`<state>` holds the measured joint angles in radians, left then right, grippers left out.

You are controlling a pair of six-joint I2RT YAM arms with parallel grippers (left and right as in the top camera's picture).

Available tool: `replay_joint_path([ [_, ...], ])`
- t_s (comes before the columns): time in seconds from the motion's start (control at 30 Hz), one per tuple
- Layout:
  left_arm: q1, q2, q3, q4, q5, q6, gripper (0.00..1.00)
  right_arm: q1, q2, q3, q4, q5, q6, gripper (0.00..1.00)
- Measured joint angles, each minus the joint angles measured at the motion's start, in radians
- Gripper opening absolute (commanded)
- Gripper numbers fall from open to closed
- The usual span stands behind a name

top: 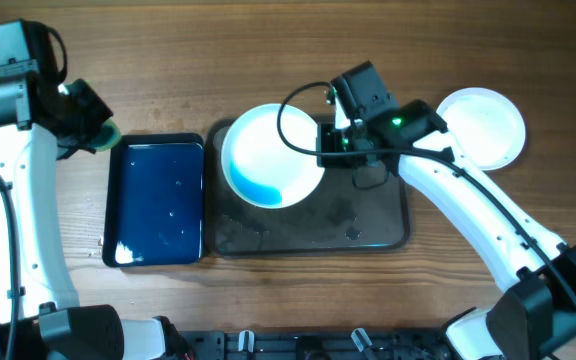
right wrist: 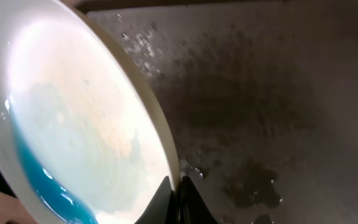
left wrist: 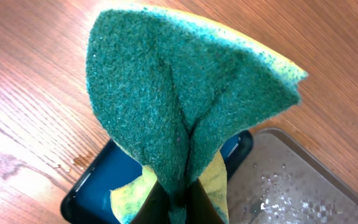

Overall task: Clean dirty plates on tray and stack at the side
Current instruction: 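Lift the plate with the right gripper and move it left, then rinse the plate over the blue tray with the right gripper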

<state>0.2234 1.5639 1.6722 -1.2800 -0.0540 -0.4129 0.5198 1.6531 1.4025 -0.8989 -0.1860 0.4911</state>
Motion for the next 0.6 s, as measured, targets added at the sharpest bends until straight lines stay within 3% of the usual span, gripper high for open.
replay_joint_path([
  [0.33,0.044,0.000,0.000,-0.011,0.002,0.001,0.04,0.104,0.356,0.472,-0.184,0.044,-0.067,0.05],
  [0.6,0.168,0.000,0.000,-0.012,0.004,0.004,0.04,0.239,0.437,0.616,-0.165,0.146,-0.078,0.05],
])
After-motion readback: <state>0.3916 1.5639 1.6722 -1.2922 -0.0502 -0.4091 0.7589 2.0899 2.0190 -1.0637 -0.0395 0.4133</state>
